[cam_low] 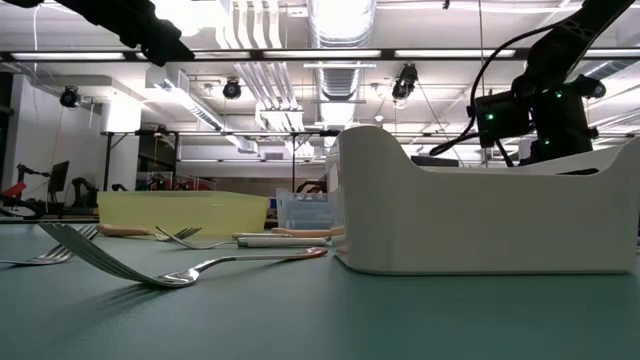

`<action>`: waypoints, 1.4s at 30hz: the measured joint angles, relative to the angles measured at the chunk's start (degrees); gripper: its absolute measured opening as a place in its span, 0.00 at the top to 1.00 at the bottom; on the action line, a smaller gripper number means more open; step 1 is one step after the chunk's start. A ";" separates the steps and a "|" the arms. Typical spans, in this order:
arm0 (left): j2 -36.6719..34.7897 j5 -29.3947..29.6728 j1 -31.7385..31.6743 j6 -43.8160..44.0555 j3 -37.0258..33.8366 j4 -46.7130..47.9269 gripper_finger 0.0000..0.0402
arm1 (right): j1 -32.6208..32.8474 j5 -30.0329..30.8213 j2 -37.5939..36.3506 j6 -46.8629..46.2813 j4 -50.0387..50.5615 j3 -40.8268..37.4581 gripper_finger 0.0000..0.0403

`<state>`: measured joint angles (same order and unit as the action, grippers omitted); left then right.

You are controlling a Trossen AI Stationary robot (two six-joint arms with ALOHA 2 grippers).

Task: Sort silverware by color (type)
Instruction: Put the light orange into the yellow bin

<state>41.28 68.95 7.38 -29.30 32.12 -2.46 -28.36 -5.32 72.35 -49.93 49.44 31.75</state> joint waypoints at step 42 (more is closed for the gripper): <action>0.08 -1.04 0.02 0.00 0.00 -0.51 0.69 | -0.04 16.84 -9.68 2.71 2.54 15.13 0.97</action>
<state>41.36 67.91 7.40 -29.30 32.12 -2.97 -28.40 11.52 62.67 -47.22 51.98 46.88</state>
